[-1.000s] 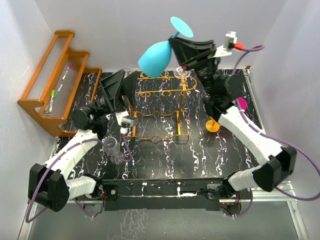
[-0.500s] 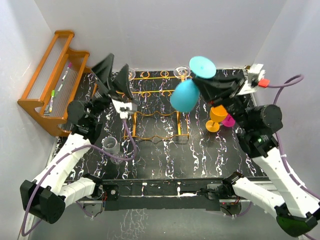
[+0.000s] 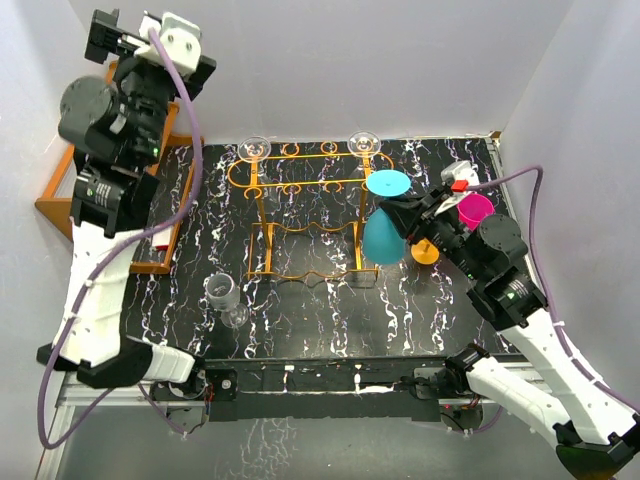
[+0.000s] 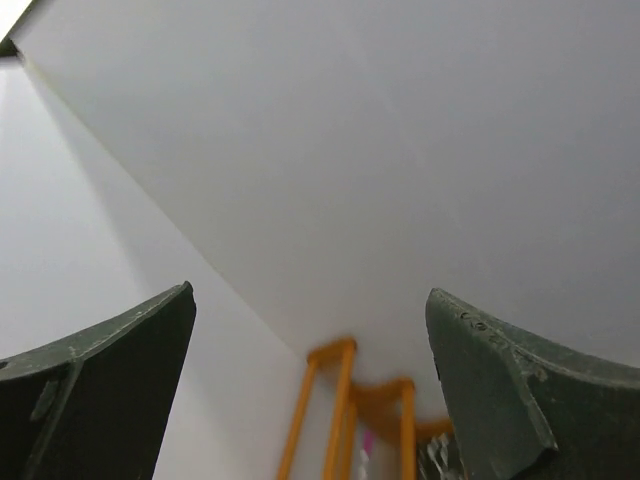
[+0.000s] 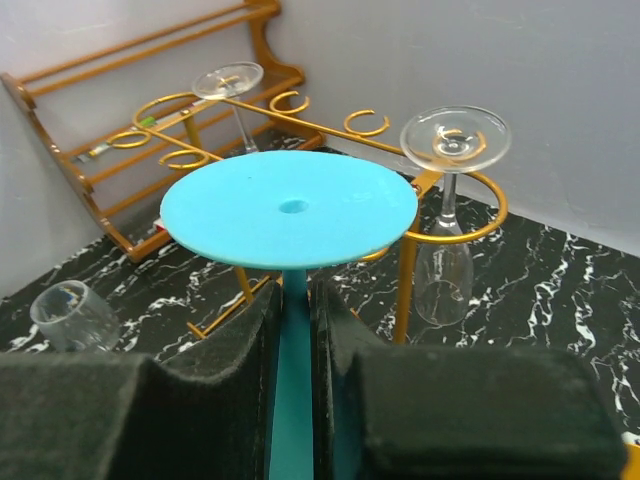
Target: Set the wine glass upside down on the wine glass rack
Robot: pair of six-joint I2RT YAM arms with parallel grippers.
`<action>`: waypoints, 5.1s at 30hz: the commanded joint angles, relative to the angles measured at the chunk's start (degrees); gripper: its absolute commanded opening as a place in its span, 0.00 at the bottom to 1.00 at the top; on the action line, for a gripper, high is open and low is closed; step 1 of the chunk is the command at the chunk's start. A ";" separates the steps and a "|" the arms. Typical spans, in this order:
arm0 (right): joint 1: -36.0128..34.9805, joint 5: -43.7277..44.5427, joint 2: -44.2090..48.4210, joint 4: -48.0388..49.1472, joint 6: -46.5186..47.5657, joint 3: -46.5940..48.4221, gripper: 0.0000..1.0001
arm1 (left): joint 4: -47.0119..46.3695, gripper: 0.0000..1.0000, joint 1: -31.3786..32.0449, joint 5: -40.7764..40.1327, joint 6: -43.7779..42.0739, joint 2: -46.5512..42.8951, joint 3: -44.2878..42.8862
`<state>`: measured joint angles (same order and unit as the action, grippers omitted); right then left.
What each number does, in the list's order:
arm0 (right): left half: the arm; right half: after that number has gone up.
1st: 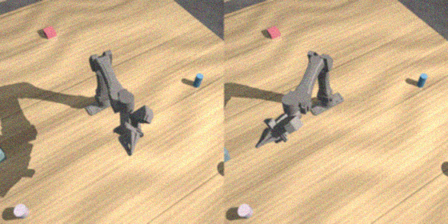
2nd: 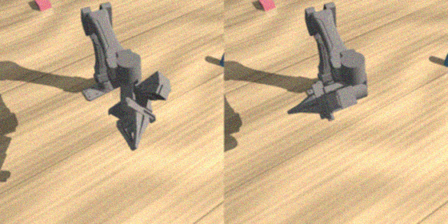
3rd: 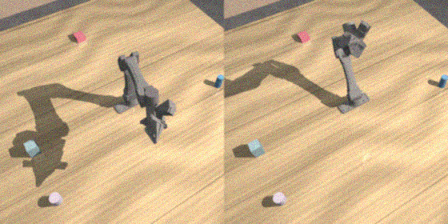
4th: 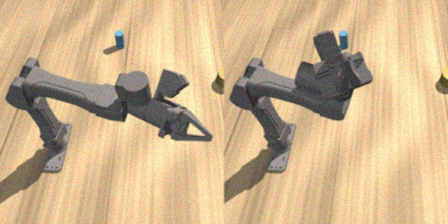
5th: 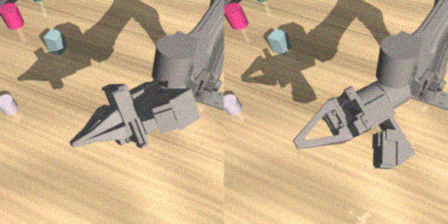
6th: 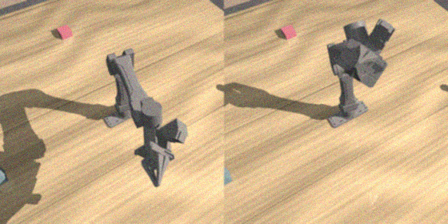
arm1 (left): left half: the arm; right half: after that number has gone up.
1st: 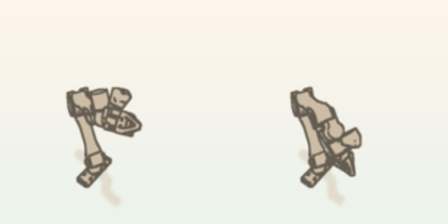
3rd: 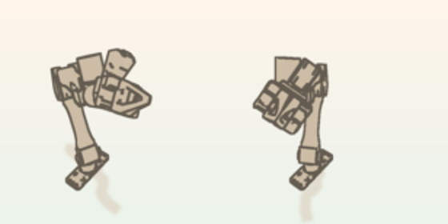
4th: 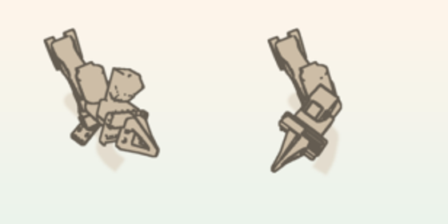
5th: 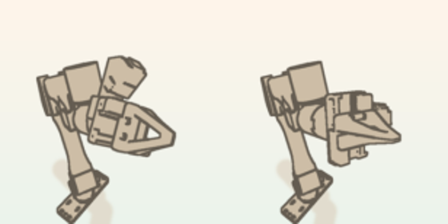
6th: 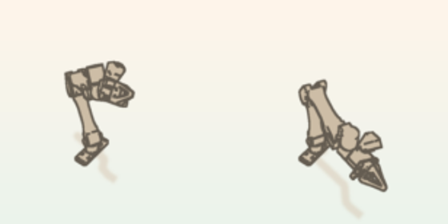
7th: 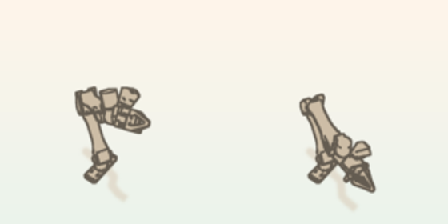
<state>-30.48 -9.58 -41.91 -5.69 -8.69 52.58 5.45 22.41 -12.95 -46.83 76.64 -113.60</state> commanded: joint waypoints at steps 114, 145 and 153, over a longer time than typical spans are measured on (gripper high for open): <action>0.07 14.46 4.52 -12.79 0.55 22.80 0.90 | 59.40 0.00 -15.56 15.18 17.47 -12.10 13.19; -0.87 -12.76 -37.38 56.51 -51.79 30.57 0.86 | -72.69 0.00 -15.65 25.28 15.26 -26.99 50.99; -9.74 -7.75 -51.49 58.89 -46.82 44.52 0.82 | -74.16 0.00 -15.65 23.80 33.06 -27.86 54.69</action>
<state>-36.45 -19.73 -88.44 46.98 -56.25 88.62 -62.17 6.94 11.92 -24.80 49.47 -60.38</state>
